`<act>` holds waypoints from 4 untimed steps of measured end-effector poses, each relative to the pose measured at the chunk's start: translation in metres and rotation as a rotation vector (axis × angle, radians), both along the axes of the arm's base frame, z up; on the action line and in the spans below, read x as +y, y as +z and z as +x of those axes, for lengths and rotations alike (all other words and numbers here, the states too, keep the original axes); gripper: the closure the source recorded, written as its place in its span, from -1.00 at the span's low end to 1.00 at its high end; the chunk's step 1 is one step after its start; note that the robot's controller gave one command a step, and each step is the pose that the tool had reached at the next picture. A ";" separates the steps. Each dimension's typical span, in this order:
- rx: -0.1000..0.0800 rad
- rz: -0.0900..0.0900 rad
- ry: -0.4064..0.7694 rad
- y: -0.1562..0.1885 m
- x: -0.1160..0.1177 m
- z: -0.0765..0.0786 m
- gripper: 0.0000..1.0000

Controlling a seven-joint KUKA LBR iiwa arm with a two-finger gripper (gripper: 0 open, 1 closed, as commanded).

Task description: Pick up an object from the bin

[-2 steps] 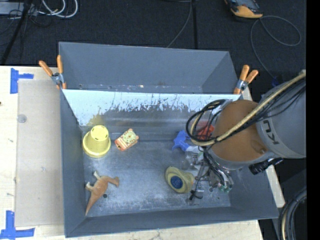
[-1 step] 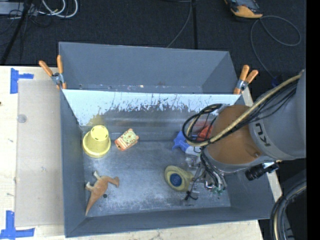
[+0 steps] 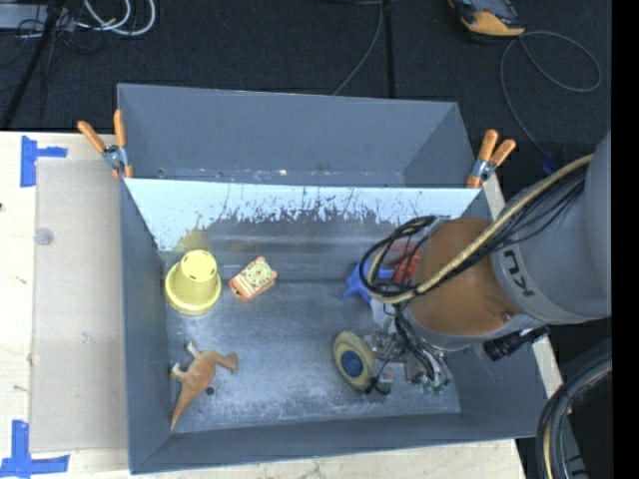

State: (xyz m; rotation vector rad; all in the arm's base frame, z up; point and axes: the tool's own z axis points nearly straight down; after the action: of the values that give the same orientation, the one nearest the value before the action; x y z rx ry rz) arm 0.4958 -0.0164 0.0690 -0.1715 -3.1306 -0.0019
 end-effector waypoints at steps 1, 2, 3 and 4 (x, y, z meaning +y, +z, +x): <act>0.000 0.000 0.000 0.000 0.000 0.000 1.00; 0.001 0.000 0.001 0.002 0.000 -0.001 1.00; 0.004 0.001 0.001 0.009 0.000 -0.001 1.00; 0.008 0.001 0.001 0.021 0.000 -0.002 1.00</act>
Offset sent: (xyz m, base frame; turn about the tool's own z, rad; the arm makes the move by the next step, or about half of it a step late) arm 0.0000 0.0000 0.0164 0.0000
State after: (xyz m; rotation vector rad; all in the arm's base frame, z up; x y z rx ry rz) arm 0.4935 -0.0161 0.0904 -0.1691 -3.1223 -0.0024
